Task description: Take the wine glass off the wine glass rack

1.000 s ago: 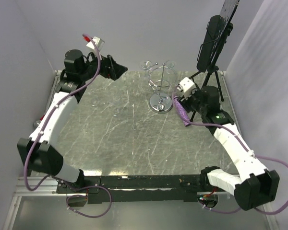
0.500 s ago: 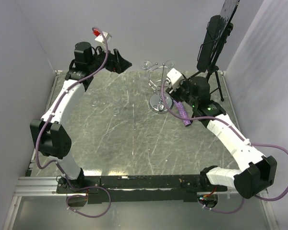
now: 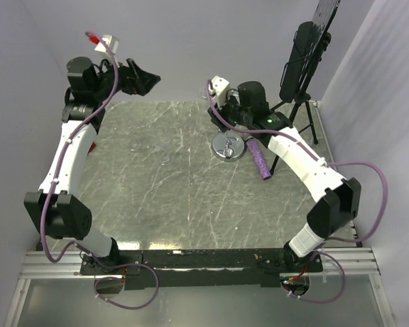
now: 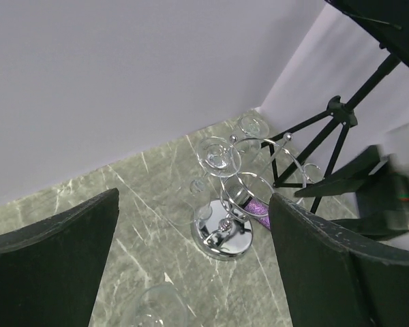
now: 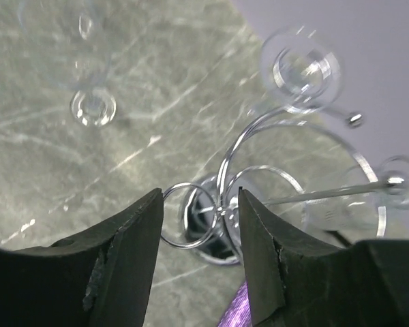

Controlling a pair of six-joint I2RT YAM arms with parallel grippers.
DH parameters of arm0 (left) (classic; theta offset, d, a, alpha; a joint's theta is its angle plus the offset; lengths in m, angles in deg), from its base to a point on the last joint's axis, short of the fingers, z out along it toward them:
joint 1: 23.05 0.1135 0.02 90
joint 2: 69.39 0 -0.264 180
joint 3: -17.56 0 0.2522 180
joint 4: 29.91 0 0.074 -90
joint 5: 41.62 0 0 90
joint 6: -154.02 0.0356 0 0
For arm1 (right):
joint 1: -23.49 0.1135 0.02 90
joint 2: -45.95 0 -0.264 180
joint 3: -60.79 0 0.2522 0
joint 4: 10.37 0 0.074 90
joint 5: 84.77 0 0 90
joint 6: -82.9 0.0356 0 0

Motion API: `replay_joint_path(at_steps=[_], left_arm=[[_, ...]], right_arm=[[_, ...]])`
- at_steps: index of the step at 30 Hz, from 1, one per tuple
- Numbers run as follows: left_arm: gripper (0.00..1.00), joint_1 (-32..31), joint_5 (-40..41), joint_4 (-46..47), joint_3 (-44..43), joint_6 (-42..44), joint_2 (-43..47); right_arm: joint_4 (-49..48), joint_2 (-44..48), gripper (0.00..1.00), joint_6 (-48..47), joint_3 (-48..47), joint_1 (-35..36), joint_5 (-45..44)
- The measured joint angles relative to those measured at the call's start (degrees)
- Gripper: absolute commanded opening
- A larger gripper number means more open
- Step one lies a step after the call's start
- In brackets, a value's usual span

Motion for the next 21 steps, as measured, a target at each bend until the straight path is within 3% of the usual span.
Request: replay_joint_path(at_steps=[10, 21], left_arm=[[0.94, 3.0, -1.0, 0.9, 5.4, -0.7, 4.7], [0.94, 4.5, -1.2, 0.8, 7.6, -0.8, 6.2]], right_arm=[[11.8, -7.3, 0.49, -1.1, -7.2, 0.0, -1.3], [16.5, -11.7, 0.43, -3.8, -13.0, -0.7, -2.2]])
